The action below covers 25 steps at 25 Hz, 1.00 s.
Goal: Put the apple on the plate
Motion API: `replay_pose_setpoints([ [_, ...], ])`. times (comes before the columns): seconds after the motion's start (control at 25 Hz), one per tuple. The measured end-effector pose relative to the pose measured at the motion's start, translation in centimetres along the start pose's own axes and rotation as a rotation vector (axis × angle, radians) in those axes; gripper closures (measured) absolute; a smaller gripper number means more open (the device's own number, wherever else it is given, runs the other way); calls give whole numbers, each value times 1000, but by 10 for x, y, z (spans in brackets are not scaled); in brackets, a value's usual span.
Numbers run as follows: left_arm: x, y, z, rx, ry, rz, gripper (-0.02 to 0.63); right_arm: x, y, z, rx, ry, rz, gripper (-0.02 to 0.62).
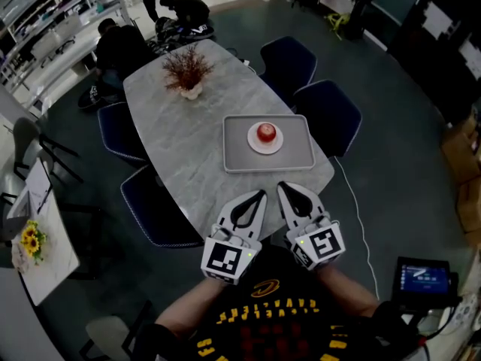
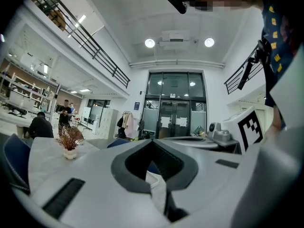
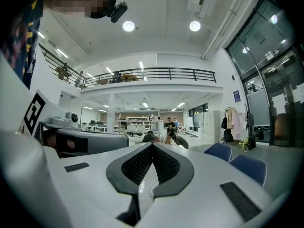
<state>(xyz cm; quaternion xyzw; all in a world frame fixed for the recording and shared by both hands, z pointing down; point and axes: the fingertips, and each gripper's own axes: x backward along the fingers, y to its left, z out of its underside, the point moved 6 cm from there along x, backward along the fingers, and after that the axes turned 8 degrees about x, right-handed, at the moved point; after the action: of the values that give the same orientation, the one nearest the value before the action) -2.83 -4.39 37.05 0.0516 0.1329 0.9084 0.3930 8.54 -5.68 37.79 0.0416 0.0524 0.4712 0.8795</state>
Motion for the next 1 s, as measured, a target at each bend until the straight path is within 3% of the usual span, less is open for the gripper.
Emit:
replay_pose_setpoints([
  [1.0,56,-26,-12,-56,-41,42,605,37,56,-24,24,-61,40,589],
])
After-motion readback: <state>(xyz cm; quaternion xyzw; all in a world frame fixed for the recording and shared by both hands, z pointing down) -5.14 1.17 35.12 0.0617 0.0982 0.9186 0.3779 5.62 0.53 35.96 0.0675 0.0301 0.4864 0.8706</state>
